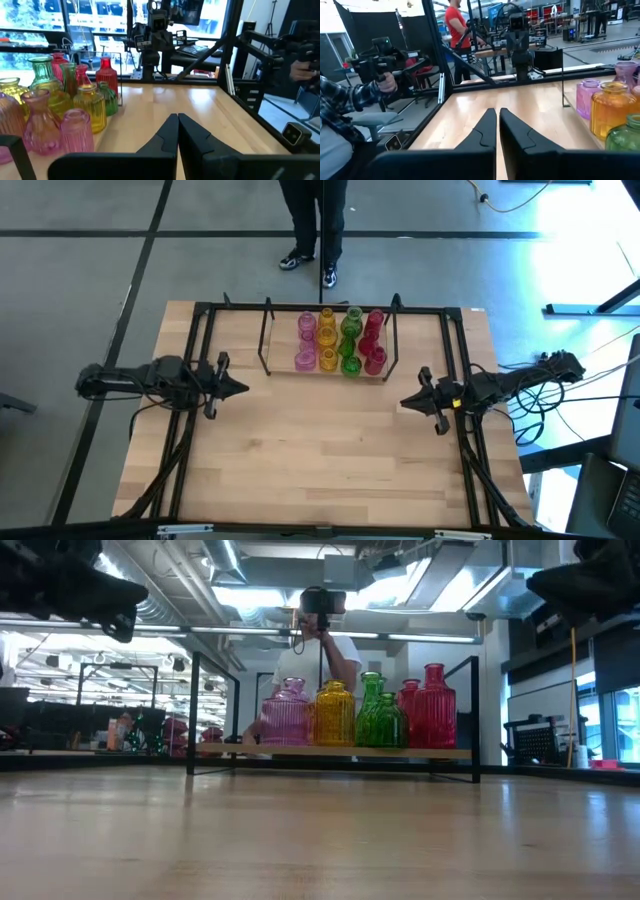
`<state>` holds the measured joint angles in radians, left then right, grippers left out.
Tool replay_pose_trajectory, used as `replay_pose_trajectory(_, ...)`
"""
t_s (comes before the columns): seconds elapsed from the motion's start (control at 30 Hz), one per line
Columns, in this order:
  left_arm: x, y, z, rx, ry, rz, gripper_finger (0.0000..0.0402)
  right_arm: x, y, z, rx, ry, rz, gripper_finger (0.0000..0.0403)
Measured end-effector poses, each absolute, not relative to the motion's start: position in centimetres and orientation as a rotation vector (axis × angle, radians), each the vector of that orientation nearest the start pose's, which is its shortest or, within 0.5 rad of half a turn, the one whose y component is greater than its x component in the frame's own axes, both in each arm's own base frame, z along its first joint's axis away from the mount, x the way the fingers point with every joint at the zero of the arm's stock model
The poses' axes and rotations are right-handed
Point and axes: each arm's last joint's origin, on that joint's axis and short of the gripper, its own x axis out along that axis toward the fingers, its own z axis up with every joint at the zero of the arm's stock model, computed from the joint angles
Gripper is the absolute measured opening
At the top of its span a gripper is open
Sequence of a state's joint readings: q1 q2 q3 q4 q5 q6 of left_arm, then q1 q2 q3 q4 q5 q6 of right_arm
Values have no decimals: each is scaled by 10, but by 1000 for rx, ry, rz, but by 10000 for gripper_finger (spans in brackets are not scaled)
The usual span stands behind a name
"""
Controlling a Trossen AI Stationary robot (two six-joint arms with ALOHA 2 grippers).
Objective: Sort vases onto shelf
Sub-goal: Return to Home Position
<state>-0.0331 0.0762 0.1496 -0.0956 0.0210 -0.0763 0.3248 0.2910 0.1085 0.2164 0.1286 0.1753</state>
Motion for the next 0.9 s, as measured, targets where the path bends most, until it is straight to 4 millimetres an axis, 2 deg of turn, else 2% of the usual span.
replay_pose_trajectory(0.33, 92, 6, 181, -58, 17, 52, 0, 104, 30, 184, 192, -47, 179, 9)
replay_pose_trajectory(0.5, 94, 11, 171, -74, 42, 86, 0, 102, 28, 172, 212, -33, 112, 9)
replay_pose_trajectory(0.7, 96, 10, 170, -40, -28, 24, 0, 100, 28, 171, 212, -29, 144, 9)
replay_pose_trajectory(0.9, 97, 11, 169, -30, -37, 41, 0, 100, 28, 167, 201, 12, 144, 9)
